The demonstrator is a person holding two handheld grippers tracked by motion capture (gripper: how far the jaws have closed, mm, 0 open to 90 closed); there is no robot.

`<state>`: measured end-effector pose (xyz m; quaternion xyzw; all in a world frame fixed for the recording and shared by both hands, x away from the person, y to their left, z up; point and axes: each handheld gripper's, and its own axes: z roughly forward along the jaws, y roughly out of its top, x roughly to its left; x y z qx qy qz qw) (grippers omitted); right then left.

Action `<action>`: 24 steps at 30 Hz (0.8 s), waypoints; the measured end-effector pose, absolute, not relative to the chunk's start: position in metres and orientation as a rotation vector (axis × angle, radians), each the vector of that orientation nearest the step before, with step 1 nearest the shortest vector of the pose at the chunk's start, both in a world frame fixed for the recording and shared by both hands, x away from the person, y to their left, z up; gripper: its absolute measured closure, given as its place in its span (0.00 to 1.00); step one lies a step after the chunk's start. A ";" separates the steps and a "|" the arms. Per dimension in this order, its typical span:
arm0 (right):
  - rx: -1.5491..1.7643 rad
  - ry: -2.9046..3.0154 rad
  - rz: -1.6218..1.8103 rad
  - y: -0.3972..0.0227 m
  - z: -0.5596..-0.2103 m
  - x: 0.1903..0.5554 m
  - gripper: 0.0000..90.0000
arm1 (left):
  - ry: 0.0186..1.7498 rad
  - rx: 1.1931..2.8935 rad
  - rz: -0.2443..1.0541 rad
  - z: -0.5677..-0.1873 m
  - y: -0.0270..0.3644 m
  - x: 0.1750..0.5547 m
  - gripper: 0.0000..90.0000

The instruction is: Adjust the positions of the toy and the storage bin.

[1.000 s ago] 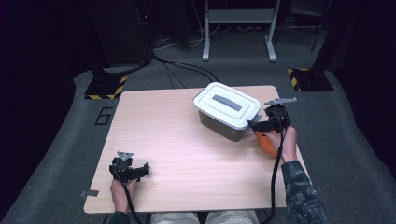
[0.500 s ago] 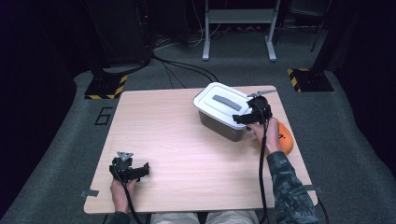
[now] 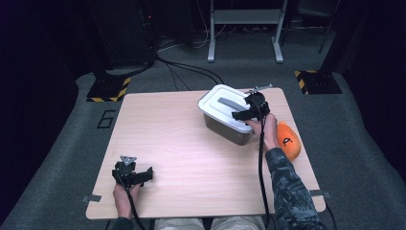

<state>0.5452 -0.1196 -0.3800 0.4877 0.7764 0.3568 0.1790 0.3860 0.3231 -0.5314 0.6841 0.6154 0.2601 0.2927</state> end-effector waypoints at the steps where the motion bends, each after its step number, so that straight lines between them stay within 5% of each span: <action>1: 1.381 2.192 1.008 -0.118 -0.381 0.549 0.16 | 1.639 1.823 0.693 -0.531 0.323 0.386 0.02; 16: 1.354 2.181 0.984 -0.123 -0.386 0.569 0.51 | 1.635 1.827 0.692 -0.531 0.323 0.387 0.02; 24: 1.324 2.195 0.990 -0.127 -0.386 0.571 0.55 | 1.635 1.827 0.692 -0.531 0.323 0.387 0.02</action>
